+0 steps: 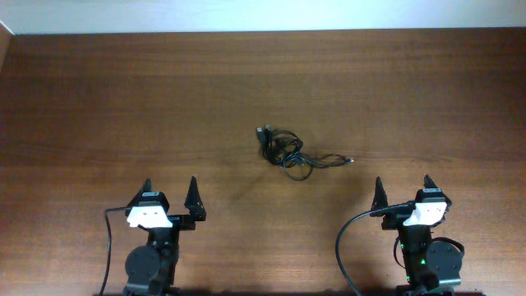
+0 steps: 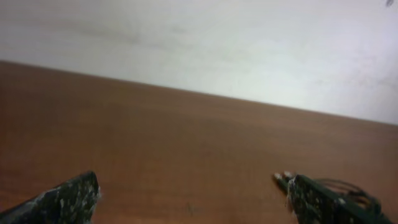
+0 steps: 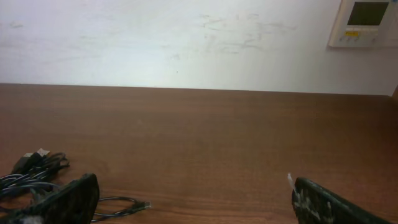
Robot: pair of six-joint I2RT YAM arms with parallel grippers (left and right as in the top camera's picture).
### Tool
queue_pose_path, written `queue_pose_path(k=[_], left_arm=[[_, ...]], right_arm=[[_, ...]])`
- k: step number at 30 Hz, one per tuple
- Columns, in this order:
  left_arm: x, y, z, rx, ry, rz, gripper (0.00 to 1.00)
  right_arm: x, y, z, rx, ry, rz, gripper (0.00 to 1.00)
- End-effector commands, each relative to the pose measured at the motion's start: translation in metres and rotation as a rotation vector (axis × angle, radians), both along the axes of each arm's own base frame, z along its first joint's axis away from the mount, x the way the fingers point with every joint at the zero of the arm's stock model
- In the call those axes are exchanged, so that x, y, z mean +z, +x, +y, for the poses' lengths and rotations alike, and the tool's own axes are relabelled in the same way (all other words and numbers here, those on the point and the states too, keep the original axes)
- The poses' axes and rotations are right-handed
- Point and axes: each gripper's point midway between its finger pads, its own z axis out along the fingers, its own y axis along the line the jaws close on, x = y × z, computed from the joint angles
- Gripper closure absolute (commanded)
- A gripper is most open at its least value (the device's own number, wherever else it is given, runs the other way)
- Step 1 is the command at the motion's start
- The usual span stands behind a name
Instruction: Untangle cables
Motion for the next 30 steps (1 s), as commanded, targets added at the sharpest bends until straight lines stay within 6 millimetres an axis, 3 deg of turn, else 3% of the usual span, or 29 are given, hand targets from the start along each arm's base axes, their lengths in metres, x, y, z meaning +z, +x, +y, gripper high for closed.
queue_pose_path(k=[1,9,14,17,18,22,23,25,26,27,30], left_arm=[[0.018,0.000,-0.003,-0.020,0.011,-0.075,0.01],[0.062,-0.009,-0.015,-0.094,0.005,-0.152,0.01],[0.088,-0.031,-0.022,-0.149,0.020,0.185,0.01],[0.095,-0.030,-0.022,-0.154,0.028,0.428,0.01],[0.095,-0.026,-0.026,-0.172,0.026,0.521,0.01],[0.086,0.015,-0.075,-0.409,-0.082,0.799,0.01],[0.076,0.030,-0.086,-0.459,-0.117,0.866,0.01],[0.053,0.057,-0.090,-0.458,-0.127,0.921,0.01],[0.045,0.065,-0.093,-0.468,-0.135,0.936,0.16],[0.034,0.075,-0.096,-0.481,-0.147,0.955,1.00],[0.013,0.084,-0.098,-0.454,-0.193,1.023,1.00]], right_arm=[[-0.002,0.000,-0.003,-0.022,0.001,0.004,0.01],[-0.002,0.000,-0.003,-0.022,0.001,0.004,0.01],[-0.002,0.000,-0.003,-0.022,0.001,0.004,0.01],[-0.002,0.000,-0.003,-0.022,0.001,0.004,0.01],[-0.002,0.000,-0.003,-0.022,0.001,0.004,0.01],[-0.002,0.000,-0.003,-0.022,0.001,0.004,0.01],[-0.002,0.000,-0.003,-0.022,0.001,0.004,0.01],[-0.002,0.000,-0.003,-0.022,0.001,0.004,0.01],[-0.002,0.000,-0.003,-0.022,0.001,0.004,0.01],[-0.002,0.000,-0.003,-0.022,0.001,0.004,0.01],[-0.002,0.000,-0.003,-0.022,0.001,0.004,0.01]])
